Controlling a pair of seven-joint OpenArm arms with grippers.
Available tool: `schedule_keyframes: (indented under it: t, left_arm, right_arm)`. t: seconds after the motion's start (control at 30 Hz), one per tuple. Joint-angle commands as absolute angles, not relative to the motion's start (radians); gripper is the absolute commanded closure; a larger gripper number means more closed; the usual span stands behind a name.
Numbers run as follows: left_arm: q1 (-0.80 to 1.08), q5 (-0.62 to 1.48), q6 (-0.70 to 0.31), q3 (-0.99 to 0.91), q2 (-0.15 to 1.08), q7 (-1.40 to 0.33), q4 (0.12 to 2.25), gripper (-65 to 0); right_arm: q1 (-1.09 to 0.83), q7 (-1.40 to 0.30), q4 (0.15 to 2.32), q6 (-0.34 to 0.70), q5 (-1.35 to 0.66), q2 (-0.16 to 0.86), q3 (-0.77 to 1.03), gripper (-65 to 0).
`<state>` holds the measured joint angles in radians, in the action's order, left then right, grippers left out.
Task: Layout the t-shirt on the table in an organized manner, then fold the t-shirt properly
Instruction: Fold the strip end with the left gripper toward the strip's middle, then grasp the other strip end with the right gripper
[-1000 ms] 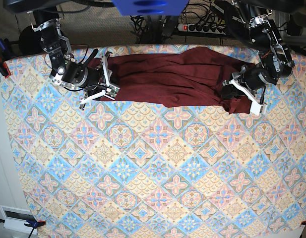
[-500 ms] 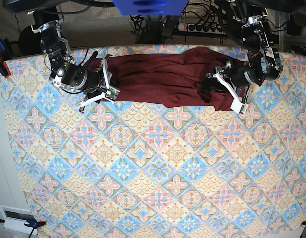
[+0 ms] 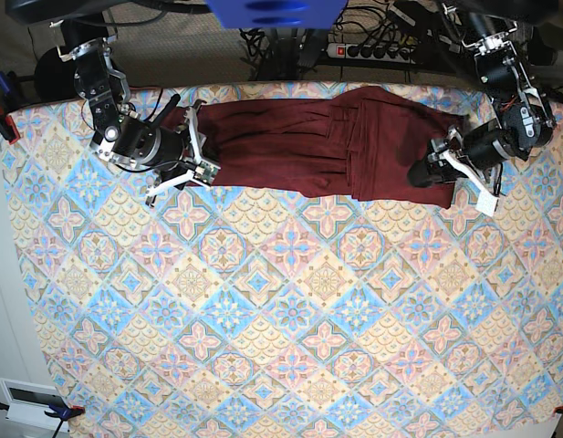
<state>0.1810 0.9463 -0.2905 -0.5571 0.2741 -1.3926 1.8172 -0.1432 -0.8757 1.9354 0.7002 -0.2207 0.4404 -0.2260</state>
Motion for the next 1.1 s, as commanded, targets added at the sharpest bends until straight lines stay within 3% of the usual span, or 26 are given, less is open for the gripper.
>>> schedule_keyframes:
  t: [0.0, 0.13, 0.3, 0.43, 0.53, 0.77, 1.07]
  left_arm:
    - [0.177, 0.970, -0.295, -0.562, 0.289, -1.383, 1.837, -31.1]
    - [0.176, 0.964, -0.295, -0.565, 0.329, -1.382, 1.837, -24.5]
    - [0.168, 0.918, -0.295, -0.567, 0.357, -1.380, 1.836, -11.5]
    - [0.154, 0.881, -0.297, -0.567, 0.363, -1.380, 1.836, -3.7]
    - [0.154, 0.874, -0.295, -0.567, 0.364, -1.380, 1.836, -0.4]
    - [0.160, 0.823, -0.295, -0.564, 0.360, -1.343, 1.836, -0.2]
    - [0.165, 0.822, -0.295, -0.564, 0.361, -1.310, 1.834, -0.2]
  right_arm:
    - [-0.131, -0.865, 1.948, 0.698, -0.232, 0.450, -0.219, -13.0]
    - [-0.131, -0.877, 1.929, 0.698, -0.232, 0.449, -0.188, -13.1]
    - [-0.133, -0.946, 1.811, 0.698, -0.245, 0.397, 0.025, -13.4]
    - [-0.133, -1.026, 1.710, 0.698, -0.332, 0.372, 0.214, -19.7]
    - [-0.133, -1.053, 1.670, 0.698, -0.460, 0.372, 0.251, -25.6]
    - [-0.133, -1.099, 1.616, 0.698, -0.780, 0.372, 0.257, -31.6]
    - [-0.139, -1.096, 1.527, 0.698, -0.791, 0.369, 0.257, -31.5]
